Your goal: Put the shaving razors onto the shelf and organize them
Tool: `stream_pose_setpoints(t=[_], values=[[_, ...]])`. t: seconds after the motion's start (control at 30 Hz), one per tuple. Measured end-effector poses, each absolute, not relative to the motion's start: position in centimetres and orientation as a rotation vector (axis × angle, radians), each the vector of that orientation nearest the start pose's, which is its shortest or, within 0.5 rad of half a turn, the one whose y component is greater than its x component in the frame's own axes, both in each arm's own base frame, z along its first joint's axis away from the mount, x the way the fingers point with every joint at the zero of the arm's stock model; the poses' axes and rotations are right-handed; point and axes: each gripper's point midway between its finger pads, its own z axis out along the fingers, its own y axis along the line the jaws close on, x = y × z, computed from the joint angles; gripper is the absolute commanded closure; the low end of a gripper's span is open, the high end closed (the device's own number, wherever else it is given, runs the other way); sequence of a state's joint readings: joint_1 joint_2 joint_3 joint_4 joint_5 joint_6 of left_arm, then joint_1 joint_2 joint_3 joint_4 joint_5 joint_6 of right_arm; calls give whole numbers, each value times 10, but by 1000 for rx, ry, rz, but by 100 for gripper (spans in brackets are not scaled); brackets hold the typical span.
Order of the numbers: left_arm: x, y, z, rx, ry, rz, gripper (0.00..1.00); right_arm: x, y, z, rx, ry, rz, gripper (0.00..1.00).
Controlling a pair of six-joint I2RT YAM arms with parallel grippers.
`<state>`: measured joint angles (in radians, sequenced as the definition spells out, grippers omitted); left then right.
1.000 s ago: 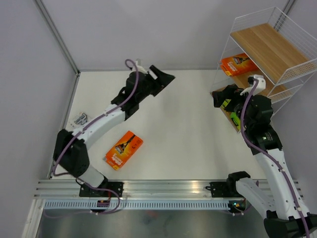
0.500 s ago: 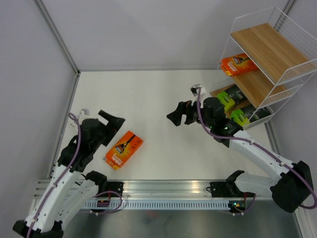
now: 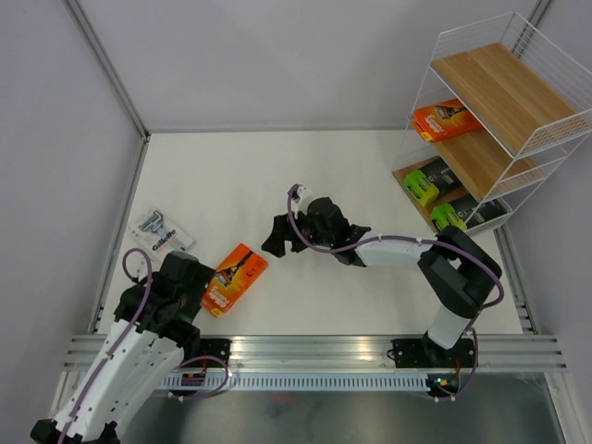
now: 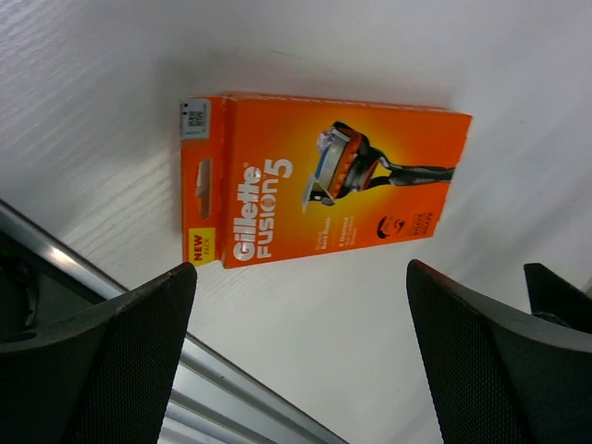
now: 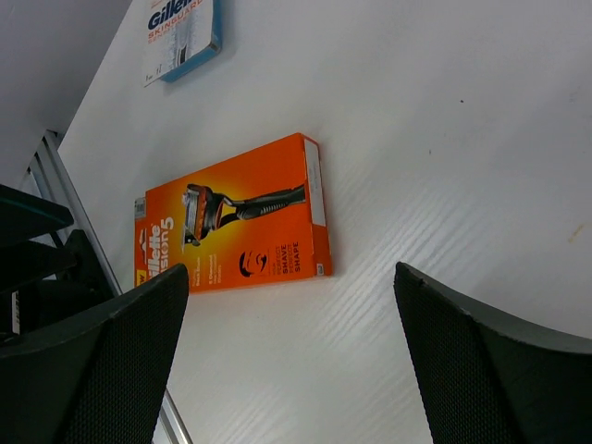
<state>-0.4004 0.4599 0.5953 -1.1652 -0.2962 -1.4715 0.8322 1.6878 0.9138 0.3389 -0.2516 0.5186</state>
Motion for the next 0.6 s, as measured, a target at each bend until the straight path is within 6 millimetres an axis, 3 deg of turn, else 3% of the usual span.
stream_pose_setpoints(t=[0.27, 0.43, 0.6], values=[[134, -42, 82, -1452, 2302, -72, 3, 274, 434, 103, -531, 2110, 1141, 3], [147, -49, 80, -1450, 2274, -136, 5, 275, 433, 99, -516, 2126, 1096, 2], [152, -60, 56, -1461, 2317, -165, 5, 284, 422, 90, -474, 2173, 1020, 2]])
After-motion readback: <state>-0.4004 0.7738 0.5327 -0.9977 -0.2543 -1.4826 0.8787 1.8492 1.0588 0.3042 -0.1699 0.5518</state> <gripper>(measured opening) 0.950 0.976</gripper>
